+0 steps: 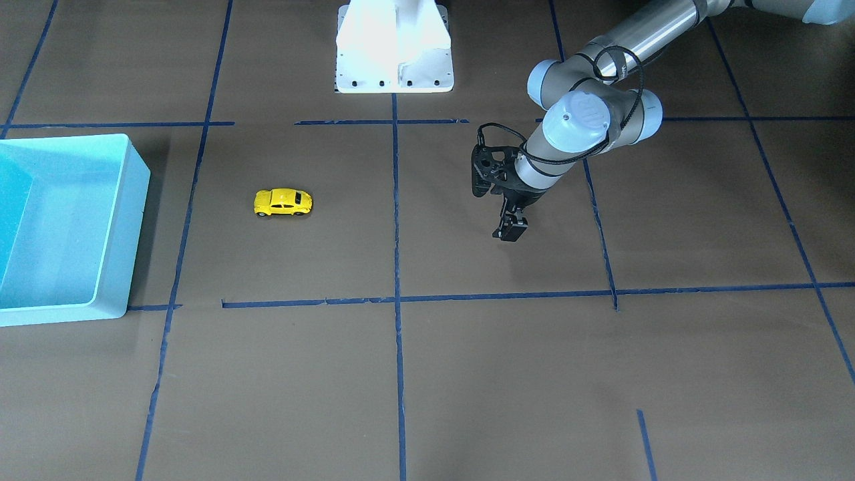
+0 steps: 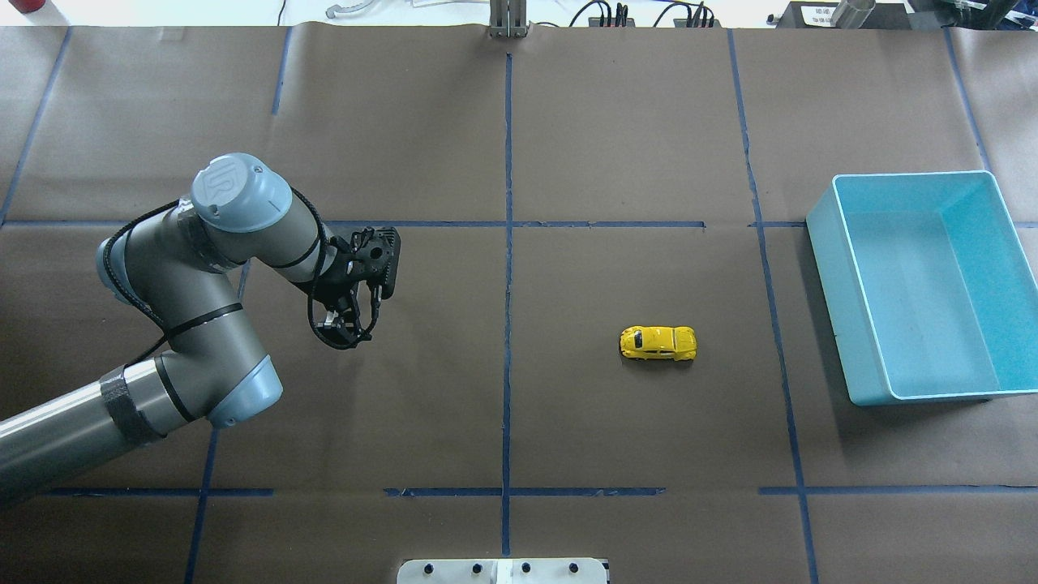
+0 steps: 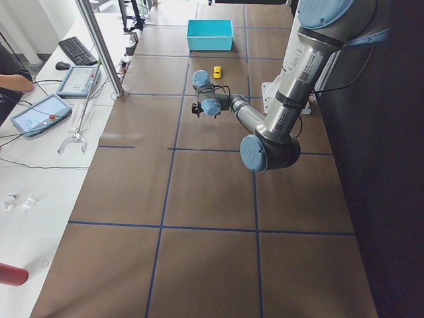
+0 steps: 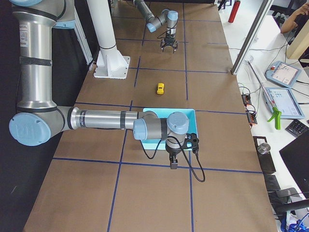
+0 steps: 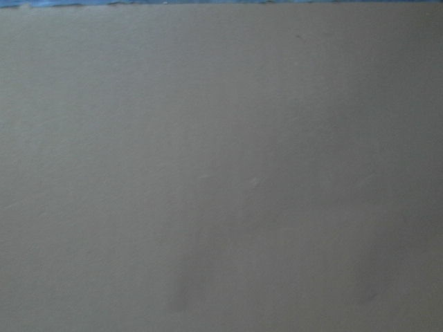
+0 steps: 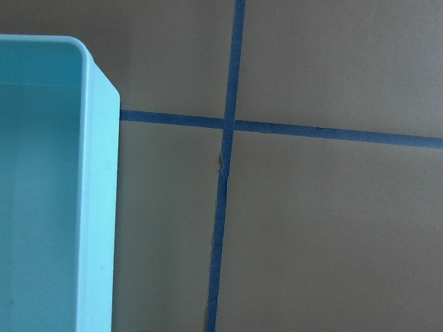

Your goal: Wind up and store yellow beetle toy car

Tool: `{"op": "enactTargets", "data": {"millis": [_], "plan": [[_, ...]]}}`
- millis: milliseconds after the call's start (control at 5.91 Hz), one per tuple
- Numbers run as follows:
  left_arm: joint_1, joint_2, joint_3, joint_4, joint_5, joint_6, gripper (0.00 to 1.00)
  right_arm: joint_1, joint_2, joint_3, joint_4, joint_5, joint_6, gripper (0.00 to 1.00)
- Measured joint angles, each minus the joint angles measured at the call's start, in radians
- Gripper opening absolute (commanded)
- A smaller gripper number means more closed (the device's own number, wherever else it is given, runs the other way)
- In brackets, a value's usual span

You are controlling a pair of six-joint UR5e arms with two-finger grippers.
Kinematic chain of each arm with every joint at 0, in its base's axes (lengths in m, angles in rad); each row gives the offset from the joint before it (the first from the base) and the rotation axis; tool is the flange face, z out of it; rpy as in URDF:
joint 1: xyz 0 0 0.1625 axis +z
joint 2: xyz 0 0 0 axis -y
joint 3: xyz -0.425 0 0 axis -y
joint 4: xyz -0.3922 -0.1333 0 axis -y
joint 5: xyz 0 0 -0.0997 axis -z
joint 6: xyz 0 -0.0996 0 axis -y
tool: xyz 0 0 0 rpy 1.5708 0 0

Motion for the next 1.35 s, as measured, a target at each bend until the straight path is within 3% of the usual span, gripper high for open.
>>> {"op": "enactTargets", "data": {"millis": [507, 1015, 1353], "plan": [[-0.138, -0.001, -0.071, 0.219, -0.004, -0.014, 1.00, 0.000, 0.000, 0.000, 0.000, 0.000, 0.001, 1.00], [-0.300, 0.003, -0.079, 0.378, -0.031, -0.026, 1.00, -0.001, 0.000, 0.000, 0.000, 0.000, 0.000, 1.00], [-0.430, 0.070, -0.078, 0.449, -0.081, -0.028, 1.00, -0.002, 0.000, 0.000, 0.000, 0.000, 0.000, 1.00]]}}
